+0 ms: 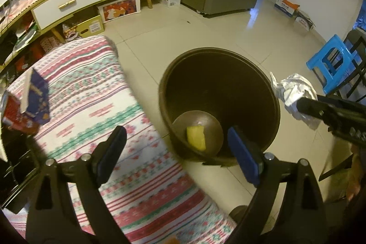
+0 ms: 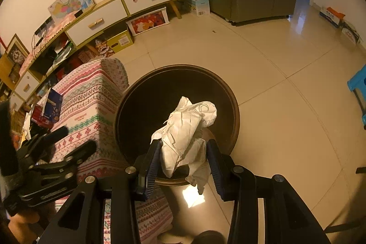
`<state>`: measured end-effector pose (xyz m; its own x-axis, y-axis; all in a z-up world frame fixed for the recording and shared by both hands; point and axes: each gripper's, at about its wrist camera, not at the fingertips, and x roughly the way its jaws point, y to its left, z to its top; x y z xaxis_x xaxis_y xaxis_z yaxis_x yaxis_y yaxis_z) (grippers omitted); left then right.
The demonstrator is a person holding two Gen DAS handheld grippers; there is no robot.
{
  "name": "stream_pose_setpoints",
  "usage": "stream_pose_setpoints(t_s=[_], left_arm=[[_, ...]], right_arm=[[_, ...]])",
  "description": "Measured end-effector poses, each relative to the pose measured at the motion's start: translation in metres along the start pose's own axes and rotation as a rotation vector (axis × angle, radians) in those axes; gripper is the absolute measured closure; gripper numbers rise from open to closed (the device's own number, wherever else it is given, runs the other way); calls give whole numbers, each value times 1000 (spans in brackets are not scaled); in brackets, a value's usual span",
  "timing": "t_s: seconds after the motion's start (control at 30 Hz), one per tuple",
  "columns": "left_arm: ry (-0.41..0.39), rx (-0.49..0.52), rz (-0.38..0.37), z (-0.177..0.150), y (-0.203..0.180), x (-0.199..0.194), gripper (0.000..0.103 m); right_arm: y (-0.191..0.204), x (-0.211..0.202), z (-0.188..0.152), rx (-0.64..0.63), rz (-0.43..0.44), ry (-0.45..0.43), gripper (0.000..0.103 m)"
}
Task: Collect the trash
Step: 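Carry sponge and paper to the brown bin and release both inside, then grasp the black plastic tray with the right tool and lift it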
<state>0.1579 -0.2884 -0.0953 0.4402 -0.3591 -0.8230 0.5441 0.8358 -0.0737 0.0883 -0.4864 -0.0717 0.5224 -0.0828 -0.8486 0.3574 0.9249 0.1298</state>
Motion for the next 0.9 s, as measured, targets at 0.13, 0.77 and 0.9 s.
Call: stream_pose_setpoints(t_s=[0.13, 0.77, 0.9], left_arm=[[-5, -14, -1, -6, 15, -14, 13], [-20, -110, 64, -46, 97, -92, 13], [-39, -158, 99, -56, 121, -111, 13]], right_arm=[[5, 0, 1, -3, -19, -26, 45], [76, -18, 4, -120, -88, -102, 23], [98, -18, 0, -147, -81, -99, 21]])
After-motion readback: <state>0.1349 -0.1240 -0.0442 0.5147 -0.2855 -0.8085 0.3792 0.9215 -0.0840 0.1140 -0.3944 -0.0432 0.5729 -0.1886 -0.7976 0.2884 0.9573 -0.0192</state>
